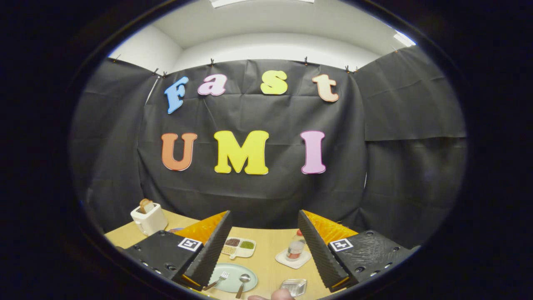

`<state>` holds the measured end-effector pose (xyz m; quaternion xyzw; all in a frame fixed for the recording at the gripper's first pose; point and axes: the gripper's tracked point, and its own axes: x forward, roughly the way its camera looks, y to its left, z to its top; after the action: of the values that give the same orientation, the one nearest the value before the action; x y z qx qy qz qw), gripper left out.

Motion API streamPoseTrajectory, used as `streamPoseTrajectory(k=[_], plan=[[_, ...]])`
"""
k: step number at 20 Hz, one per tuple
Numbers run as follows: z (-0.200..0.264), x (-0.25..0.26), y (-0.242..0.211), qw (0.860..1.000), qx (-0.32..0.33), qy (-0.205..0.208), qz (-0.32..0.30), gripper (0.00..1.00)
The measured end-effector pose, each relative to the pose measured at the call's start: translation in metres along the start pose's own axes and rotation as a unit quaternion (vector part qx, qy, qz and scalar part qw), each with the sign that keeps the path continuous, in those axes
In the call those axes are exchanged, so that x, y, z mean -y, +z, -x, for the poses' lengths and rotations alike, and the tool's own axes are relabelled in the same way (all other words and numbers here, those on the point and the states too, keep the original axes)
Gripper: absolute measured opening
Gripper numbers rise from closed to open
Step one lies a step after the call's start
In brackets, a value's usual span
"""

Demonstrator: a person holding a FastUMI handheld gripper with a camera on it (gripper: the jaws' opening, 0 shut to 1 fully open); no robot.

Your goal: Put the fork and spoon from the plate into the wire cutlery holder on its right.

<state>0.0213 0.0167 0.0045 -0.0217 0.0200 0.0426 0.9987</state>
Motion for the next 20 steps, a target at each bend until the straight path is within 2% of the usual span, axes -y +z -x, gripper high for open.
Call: streamPoseTrajectory(k=[7, 11, 15, 18, 20], plan=[[-0.013, -0.029, -0.034, 0.997, -0.067, 0.041, 0.026, 0.95], [-0.018, -0.048, -0.085, 0.985, -0.153, 0.074, 0.034, 0.95], [-0.018, -0.061, -0.15, 0.96, -0.262, 0.09, 0.044, 0.96], [-0.013, -0.073, -0.201, 0.928, -0.353, 0.109, 0.05, 0.96], [-0.01, -0.077, -0.228, 0.906, -0.407, 0.104, 0.05, 0.96]])
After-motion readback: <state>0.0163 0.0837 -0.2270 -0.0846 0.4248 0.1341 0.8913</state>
